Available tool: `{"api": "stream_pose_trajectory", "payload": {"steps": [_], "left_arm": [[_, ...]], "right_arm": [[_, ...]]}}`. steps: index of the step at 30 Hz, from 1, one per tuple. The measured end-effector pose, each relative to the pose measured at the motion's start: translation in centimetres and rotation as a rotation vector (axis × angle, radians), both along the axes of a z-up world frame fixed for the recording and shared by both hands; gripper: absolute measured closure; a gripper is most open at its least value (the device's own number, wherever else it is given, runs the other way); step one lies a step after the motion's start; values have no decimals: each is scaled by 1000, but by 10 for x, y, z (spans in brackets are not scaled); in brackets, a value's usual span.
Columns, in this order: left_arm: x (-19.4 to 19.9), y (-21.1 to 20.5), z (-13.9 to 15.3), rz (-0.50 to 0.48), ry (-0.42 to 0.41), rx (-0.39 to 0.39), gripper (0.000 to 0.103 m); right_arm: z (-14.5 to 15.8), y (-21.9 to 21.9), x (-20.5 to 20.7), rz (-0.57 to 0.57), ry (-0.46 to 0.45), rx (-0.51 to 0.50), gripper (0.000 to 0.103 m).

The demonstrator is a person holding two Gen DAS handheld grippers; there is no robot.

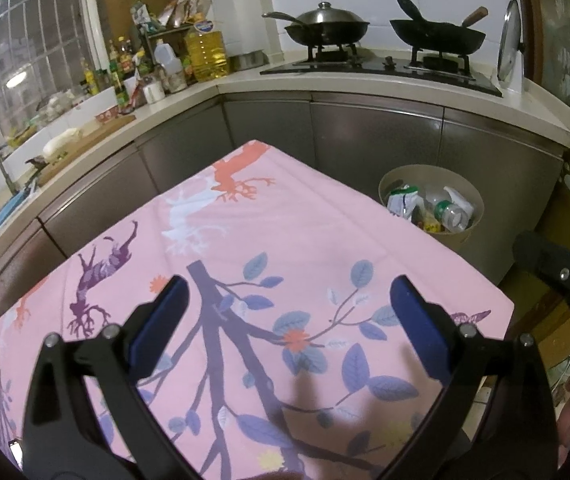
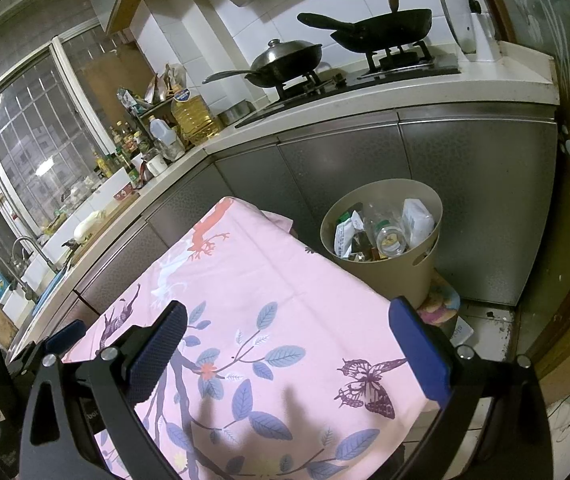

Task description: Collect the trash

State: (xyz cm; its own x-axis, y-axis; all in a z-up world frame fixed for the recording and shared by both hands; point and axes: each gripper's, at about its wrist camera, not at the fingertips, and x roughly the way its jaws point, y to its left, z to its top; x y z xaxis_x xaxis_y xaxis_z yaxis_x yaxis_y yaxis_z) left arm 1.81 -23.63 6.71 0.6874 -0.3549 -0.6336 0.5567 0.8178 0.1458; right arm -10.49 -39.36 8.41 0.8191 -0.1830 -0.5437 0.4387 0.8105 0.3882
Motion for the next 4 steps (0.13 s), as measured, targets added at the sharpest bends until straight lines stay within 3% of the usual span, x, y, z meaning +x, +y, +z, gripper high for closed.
{"api": "stream_pose_trajectory", "payload": {"steps": [4], "left_arm": [[-1, 0, 0, -2, 1, -1, 6]], "right_arm": [[0, 0, 0, -1, 1, 2, 6]]}}
